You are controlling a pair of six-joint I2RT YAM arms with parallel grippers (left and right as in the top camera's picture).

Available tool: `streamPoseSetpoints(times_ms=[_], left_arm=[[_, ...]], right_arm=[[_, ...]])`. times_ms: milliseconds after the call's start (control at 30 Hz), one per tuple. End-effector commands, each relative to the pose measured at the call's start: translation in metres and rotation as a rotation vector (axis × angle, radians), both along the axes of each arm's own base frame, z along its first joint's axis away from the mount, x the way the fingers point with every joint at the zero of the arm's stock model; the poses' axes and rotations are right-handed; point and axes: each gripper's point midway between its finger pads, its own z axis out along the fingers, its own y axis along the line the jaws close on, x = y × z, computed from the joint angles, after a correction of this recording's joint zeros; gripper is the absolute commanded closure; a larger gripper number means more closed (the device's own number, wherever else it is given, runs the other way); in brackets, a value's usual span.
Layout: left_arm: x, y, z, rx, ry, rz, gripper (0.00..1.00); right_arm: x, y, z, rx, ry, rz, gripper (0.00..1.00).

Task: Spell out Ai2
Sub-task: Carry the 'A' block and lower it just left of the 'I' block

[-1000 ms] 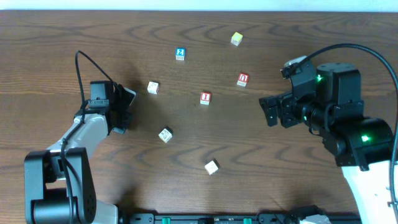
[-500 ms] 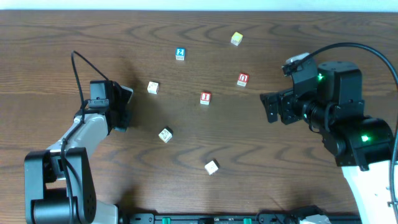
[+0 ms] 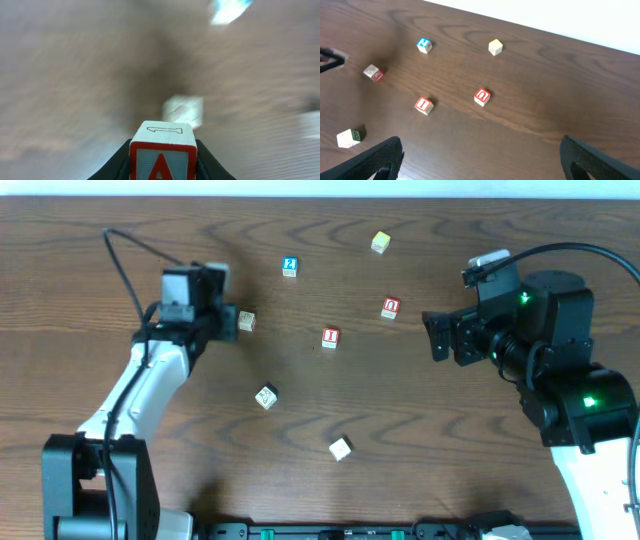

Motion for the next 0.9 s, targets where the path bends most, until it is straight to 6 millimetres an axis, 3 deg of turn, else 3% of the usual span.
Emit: streamPoseSetpoints(times_ms=[0,133,333,400,567,867], left_arm=[[0.004,-0.05,0.031,-0.109,-0.066,-0.095,0.95],[-0.002,-0.086,0.03,-0.109,-0.072,-0.126,0.95],[-0.009,-0.119,-0.008,0.001,-0.031,-0.042,0.94],[-0.014,-0.123,-0.028,0.04,0.003,0.013,0.94],[-0.02,-0.128,-0.056,0.03,0.072,0.064,0.94],[-0.017,-0.125,-0.074,0.055,0.082,0.084,0.94]], right_arm=[[0.0,-0.003,0.002,0.008,-0.009,-0.02,0.01],[0.0,-0.003,0.002,0.014,-0.006,-0.025,0.01],[0.001,-0.003,0.0,0.016,0.002,-0.028,0.01],[0.002,-0.003,-0.002,0.021,0.011,-0.032,0.01],[0.0,-0.003,-0.005,0.024,0.03,-0.037,0.01],[-0.006,-0.004,-0.012,0.02,0.064,-0.04,0.01]])
